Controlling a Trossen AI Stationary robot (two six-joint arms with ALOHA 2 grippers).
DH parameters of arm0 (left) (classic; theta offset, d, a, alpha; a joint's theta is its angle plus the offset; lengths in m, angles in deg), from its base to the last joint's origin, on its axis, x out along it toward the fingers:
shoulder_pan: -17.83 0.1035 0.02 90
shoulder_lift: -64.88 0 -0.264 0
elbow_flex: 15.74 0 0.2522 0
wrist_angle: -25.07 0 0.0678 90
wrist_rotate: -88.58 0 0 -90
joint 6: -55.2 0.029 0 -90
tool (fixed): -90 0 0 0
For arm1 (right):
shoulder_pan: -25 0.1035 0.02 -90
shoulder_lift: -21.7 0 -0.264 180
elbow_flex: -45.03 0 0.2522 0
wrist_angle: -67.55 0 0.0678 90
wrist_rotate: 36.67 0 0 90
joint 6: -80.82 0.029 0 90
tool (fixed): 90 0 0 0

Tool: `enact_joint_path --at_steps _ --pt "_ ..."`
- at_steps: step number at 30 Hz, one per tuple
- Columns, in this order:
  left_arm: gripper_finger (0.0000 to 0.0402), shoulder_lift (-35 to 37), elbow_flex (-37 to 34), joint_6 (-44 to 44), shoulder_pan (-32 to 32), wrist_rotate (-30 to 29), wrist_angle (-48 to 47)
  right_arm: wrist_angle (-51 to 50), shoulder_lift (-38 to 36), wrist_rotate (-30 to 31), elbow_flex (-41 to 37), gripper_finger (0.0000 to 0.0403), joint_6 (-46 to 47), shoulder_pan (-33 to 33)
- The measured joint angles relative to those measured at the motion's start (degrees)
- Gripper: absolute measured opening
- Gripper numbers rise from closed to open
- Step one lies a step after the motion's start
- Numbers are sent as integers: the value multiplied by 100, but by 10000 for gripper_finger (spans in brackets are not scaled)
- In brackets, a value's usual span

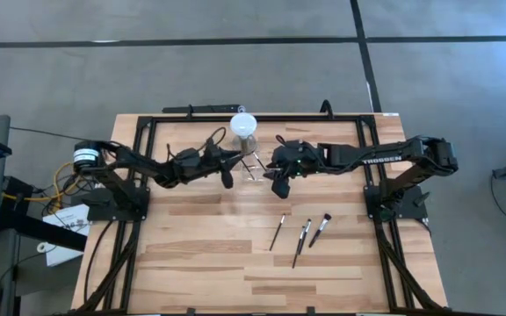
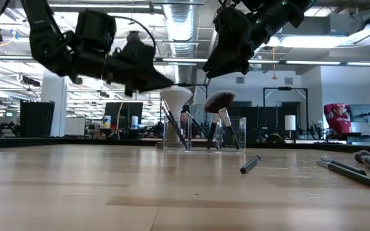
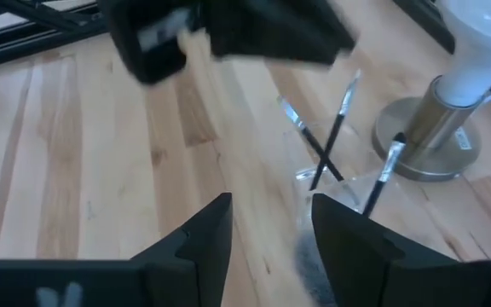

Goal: Put items in baskets/containers
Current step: Put the black liner brush into the transparent organizer, then put the black eyeshadow brush into the transparent organizer

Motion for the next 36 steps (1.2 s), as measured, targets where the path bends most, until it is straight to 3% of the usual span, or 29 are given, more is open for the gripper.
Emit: enact_joint_path --at_steps 7,14,21,26,36 --pt "75 1072 1 542 -166 596 -181 -81 0 -5 0 157 -307 527" --pt "74 1886 -1 575 -174 921 -1370 -311 7 -30 -395 155 -939 1339" --pt "69 1990 -1 842 -140 823 -1568 1038 7 -30 -1400 145 -438 1696" --pt "67 1988 -1 842 -138 770 -1583 1689 131 -21 -1914 139 -616 1775" --pt "66 1988 -1 842 -140 770 -1690 2739 1442 -427 -2090 125 -833 1804"
